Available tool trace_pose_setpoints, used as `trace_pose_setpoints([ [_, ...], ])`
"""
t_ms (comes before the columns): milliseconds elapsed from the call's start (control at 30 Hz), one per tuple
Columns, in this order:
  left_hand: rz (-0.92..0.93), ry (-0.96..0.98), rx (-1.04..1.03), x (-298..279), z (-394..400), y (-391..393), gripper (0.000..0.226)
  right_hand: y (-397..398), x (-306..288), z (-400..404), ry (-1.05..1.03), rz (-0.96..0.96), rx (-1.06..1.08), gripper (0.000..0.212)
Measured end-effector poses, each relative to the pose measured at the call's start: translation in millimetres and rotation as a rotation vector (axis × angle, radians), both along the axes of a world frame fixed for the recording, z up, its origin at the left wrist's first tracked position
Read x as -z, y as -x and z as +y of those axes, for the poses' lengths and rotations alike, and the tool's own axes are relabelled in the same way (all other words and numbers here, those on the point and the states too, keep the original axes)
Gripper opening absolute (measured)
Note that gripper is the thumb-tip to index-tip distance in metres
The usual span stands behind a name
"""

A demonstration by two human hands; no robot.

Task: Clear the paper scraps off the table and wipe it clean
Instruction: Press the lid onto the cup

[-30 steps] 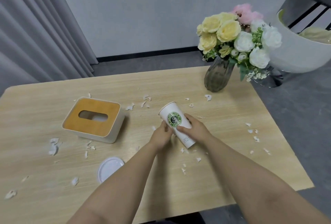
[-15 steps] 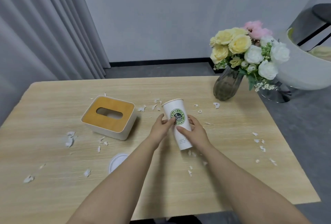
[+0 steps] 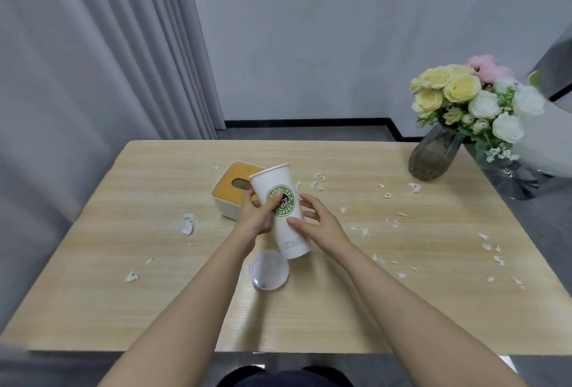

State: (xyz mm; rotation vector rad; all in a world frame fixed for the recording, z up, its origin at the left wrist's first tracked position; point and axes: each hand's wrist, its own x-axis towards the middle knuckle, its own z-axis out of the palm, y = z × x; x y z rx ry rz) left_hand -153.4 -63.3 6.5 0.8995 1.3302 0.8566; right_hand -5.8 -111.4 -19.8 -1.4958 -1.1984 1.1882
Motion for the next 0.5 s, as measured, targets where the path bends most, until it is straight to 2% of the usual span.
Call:
trace_pose_setpoints([
  [67, 0.022, -0.028, -0.030, -2.6, -3.3, 29.8, 0.064, 13.9, 4.9, -1.9, -0.005, -0.028, 0.016, 0.048],
  [167, 0.025, -0.047, -0.077, -3.0, -9.8, 70.6, 0.062, 24.7, 20.5, -6.5, 0.037, -0.178, 0.074, 0.028],
  [333, 0.021, -0.035, -0.112, 4.4, -25.1, 117.8, 0.061, 35.7, 63.3, -16.5, 0.293, -0.473, 0.071, 0.032],
  [500, 0.015, -0.017, -0.121, 15.6, -39.1, 143.5, 0.063, 50.4, 84.4, -31.3, 0.522, -0.635, 0.012, 0.027],
])
